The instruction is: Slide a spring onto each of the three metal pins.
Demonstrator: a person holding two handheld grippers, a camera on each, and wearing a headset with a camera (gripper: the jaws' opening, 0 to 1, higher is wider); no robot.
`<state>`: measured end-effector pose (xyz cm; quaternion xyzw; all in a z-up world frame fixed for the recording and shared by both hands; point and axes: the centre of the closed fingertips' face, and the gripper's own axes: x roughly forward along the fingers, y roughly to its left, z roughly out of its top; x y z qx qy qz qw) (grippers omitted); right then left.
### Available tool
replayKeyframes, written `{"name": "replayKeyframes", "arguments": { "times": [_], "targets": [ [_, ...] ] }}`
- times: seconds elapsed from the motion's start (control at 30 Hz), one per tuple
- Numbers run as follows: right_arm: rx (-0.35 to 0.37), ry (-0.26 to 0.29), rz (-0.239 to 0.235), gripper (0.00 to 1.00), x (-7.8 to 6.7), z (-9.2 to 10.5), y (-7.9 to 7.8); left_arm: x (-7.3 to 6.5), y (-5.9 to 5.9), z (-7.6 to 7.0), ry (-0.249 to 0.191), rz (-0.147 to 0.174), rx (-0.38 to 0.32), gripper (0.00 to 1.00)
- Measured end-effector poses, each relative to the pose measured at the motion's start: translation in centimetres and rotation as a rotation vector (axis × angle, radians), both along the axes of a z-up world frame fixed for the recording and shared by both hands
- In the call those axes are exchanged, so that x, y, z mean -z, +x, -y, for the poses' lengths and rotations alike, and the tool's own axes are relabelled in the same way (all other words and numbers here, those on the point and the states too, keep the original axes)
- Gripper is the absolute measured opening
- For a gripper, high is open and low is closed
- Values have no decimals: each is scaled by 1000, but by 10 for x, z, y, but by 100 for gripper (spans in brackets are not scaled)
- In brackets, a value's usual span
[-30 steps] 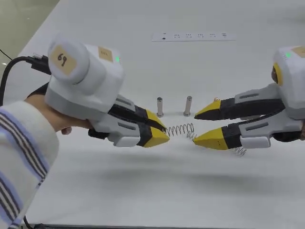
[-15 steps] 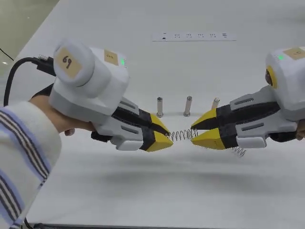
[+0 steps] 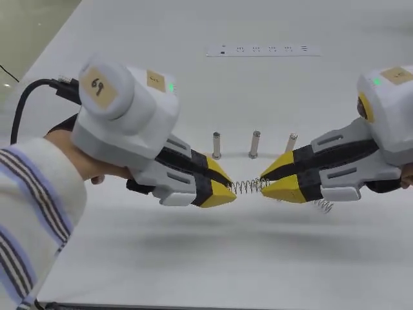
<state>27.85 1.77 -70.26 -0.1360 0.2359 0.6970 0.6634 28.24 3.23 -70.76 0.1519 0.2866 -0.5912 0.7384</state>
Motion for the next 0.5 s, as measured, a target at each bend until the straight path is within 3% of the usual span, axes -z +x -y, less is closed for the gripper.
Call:
{"name": "replayKeyframes", "arguments": {
  "times": [0.13,0.5],
  "targets": [
    [-12,-26,37,8,0,-1,2,1,2,-1,2,2,-3,2],
    [-38,-60,64,8,-3,0,3,1,1,-1,-3,0,-7,2]
  ]
}}
